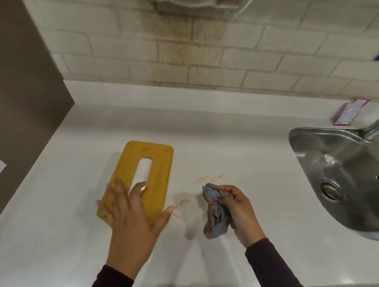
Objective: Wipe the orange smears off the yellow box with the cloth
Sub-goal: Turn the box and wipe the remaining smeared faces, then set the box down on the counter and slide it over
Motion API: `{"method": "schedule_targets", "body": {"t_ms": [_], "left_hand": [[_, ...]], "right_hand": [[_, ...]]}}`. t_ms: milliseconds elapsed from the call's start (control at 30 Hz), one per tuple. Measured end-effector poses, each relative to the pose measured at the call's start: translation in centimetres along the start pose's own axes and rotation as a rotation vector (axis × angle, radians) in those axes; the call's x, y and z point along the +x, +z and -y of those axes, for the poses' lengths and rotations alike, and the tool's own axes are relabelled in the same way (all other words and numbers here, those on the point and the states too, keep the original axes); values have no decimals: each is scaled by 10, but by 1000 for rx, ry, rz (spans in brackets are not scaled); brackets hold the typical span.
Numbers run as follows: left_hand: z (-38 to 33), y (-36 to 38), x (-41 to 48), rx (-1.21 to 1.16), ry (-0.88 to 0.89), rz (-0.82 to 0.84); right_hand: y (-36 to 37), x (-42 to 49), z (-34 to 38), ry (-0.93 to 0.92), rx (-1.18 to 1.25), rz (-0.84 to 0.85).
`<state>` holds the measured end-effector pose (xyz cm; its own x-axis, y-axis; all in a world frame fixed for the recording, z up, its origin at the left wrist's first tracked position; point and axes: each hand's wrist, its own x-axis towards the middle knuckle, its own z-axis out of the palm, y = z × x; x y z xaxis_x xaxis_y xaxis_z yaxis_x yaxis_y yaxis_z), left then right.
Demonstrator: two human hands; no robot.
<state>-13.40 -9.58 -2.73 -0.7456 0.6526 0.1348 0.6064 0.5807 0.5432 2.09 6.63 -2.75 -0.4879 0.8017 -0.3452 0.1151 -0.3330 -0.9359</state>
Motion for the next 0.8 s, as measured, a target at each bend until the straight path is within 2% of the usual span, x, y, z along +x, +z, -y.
{"method": "schedule_targets", "body": {"t_ms": [100,233,467,633,800], "left_hand": [[-30,6,2,-181,266,110],[-65,35,9,-201,428,315],[-150,102,2,-266,512,454],[-200,137,-8,-282,570,516],[-238,165,-21,-306,566,555]], "right_hand": [[-15,-3,3,-5,-13,-37],[-46,-9,7,-22,-28,-111],[-153,-24,17,-93,-98,-295],[-223,-32,17,-156,-269,-440],[-274,-31,4,-119,-328,-447]]}}
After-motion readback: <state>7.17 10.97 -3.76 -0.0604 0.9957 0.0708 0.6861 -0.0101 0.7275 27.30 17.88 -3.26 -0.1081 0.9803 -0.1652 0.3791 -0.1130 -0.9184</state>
